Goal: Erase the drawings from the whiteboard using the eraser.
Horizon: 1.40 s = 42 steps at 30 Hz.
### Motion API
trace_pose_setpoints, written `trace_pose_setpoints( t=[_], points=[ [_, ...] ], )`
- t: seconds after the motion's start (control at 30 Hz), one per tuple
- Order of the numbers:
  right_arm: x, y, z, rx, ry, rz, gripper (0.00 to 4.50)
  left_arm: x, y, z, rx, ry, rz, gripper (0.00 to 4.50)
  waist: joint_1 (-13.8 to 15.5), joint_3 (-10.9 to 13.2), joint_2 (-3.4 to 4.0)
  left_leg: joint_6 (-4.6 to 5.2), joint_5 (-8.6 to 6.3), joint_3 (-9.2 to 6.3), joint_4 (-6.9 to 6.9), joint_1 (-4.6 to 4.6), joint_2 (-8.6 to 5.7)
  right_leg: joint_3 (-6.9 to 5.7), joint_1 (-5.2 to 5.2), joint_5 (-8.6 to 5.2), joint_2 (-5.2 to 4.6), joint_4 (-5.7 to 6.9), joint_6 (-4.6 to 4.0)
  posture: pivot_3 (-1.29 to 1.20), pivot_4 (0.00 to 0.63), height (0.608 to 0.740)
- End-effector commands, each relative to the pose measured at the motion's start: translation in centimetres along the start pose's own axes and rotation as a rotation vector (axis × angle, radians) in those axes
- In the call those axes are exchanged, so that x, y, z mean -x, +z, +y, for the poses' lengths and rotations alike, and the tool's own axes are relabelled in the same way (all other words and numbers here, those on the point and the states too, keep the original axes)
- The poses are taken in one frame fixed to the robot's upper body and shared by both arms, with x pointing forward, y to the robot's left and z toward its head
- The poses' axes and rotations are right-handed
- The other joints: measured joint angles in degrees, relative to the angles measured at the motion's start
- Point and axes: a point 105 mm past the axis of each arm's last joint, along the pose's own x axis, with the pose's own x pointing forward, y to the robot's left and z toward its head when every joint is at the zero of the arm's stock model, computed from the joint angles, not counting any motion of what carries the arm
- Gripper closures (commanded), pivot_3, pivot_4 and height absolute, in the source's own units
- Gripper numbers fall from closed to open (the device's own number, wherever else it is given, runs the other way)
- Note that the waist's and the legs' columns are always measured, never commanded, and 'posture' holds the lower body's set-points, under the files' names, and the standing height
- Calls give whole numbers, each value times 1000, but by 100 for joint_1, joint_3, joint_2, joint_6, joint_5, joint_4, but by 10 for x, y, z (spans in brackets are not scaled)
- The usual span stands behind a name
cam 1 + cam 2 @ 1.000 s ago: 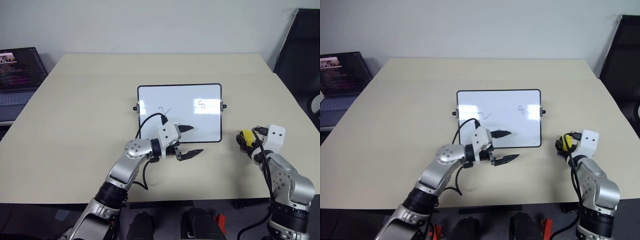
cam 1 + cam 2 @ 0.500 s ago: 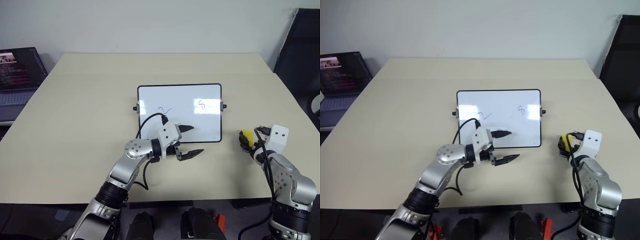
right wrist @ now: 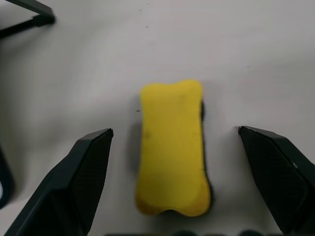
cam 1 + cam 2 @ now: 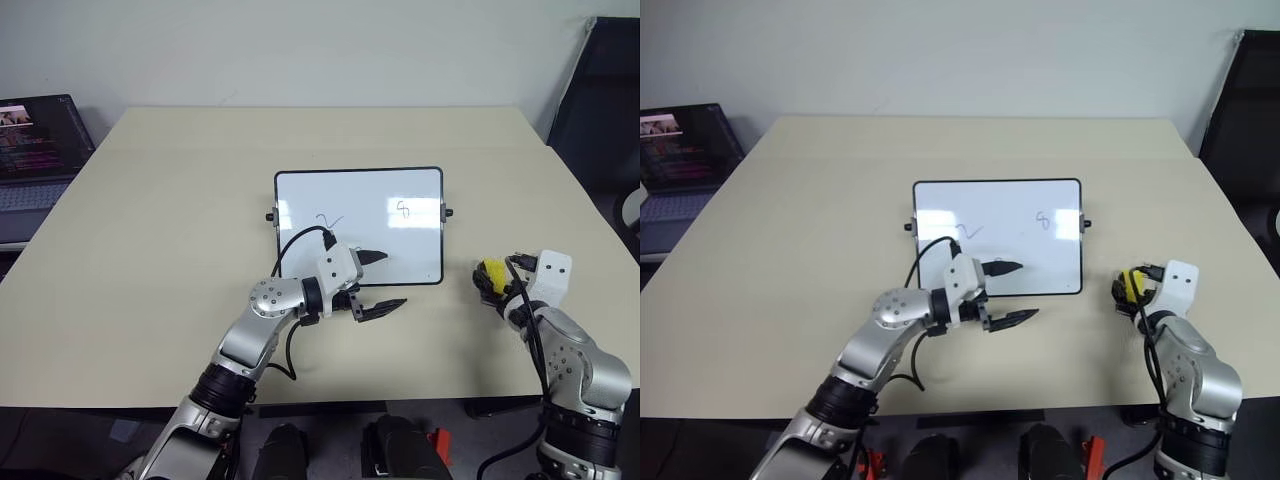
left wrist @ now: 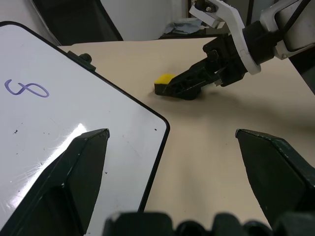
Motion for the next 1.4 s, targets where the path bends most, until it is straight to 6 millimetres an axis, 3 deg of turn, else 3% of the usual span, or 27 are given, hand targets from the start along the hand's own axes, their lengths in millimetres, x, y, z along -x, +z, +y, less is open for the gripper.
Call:
trace_pose_setpoints(
  t=[0.03, 0.33, 0.5, 0.57, 0.7, 1.0, 1.17, 1.27, 1.4],
  points=[
    [3, 9, 6, 38, 26, -41, 196, 0, 10, -2, -36, -5, -38, 0, 1, 0, 0, 0, 0, 0, 0, 0, 0, 0, 0, 0, 0, 0, 0, 0, 150, 740],
    [2, 11, -3, 104, -4, -31, 196, 2, 8, -6, -40, -7, -38, 0, 5, 0, 0, 0, 0, 0, 0, -1, -1, 0, 0, 0, 0, -1, 0, 0, 150, 740],
    [3, 15, 2, 30, 37, -62, 196, 1, 9, -5, -43, -7, -39, 0, 0, 0, 0, 0, 0, -1, -1, 0, 3, 0, -1, 0, 3, -1, 0, 0, 150, 740],
    [2, 16, 1, 57, 18, -51, 581, 1, 9, -4, -45, -5, -39, 0, 3, 1, 1, 0, 0, -1, -1, 0, 4, -1, -1, -1, 5, 0, -1, 0, 150, 740],
    [1, 18, 2, 10, 15, -47, 581, 2, 9, -4, -46, -5, -38, 0, -1, 1, 1, 0, 0, 2, 0, 0, 2, 3, -1, 0, 4, -1, 0, 0, 150, 740],
    [11, 60, -1, 22, 5, -103, 581, 0, 7, -5, -38, -4, -37, 0, 4, 3, 5, 0, 0, 0, 0, -10, 1, 0, -6, 0, 3, -2, 0, 0, 150, 740],
    [14, 73, 4, 24, 14, -128, 581, -2, 7, -4, -37, -5, -40, 0, 3, 3, 5, 0, 0, -3, -1, -15, 4, -3, -9, -1, 6, -2, -1, 0, 150, 740],
    [13, 72, 8, 9, 23, -132, 1179, -3, 8, -3, -38, -5, -45, 0, 3, 3, 5, 0, 0, -1, 0, -23, 3, -1, -15, 0, 5, -2, 0, 0, 150, 740],
    [14, 64, 7, 30, 7, -103, 2628, -3, 8, -3, -39, -6, -42, 0, 4, 3, 5, 0, 0, -2, 0, -28, 2, -2, -20, 0, 5, -2, 0, 0, 150, 740]
  ],
)
